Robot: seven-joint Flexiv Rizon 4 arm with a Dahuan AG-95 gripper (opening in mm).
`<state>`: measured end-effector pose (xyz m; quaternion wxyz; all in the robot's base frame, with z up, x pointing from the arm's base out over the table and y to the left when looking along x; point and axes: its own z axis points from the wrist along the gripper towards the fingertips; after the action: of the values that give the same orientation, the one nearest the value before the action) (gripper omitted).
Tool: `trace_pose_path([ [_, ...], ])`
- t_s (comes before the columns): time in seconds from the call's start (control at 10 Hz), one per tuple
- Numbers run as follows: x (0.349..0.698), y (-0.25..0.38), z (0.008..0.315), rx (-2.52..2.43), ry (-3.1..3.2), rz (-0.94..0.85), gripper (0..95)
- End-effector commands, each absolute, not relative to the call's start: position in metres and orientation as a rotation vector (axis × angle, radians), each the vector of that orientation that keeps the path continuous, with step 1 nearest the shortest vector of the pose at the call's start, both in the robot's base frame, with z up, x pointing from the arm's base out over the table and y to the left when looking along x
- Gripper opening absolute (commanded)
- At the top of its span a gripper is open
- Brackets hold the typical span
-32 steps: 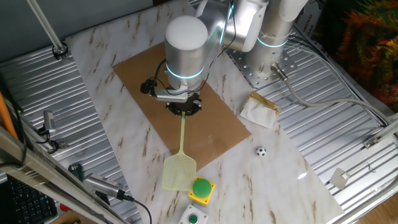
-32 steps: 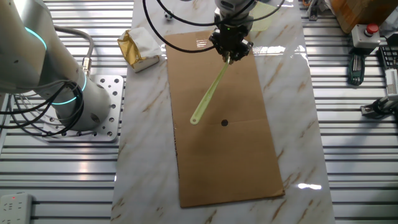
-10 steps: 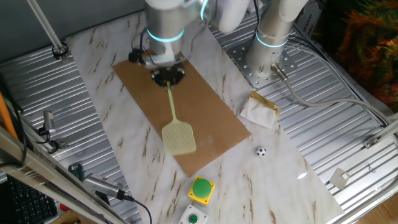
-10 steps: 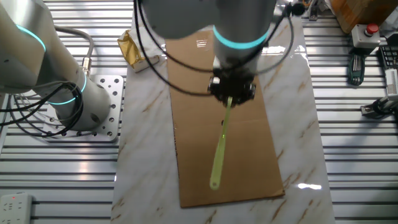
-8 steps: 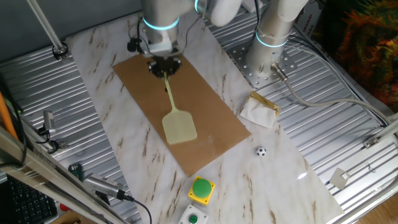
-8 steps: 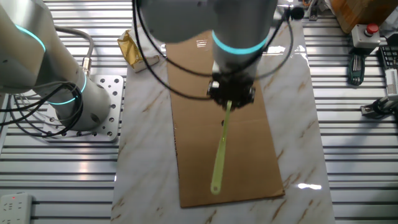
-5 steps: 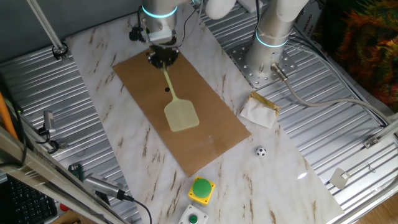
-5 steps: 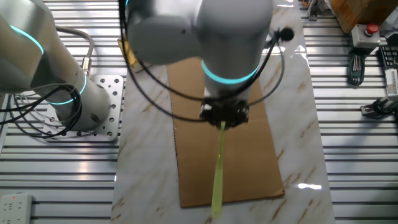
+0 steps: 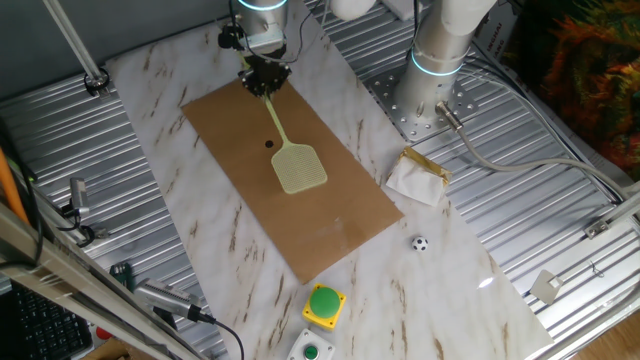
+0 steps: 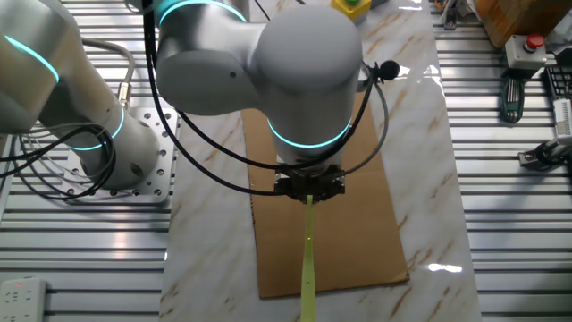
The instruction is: Swat with a flyswatter
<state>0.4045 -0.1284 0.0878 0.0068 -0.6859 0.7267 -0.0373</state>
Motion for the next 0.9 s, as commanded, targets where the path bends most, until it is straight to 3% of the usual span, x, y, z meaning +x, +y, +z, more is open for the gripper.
trace_pose_path([
  [0.1,0.4048,-0.1281,0.0874,-2.130,2.291,-0.117,0.0],
  [0.9,0.4049,-0.1282,0.0871,-2.008,2.351,-0.073,0.0],
])
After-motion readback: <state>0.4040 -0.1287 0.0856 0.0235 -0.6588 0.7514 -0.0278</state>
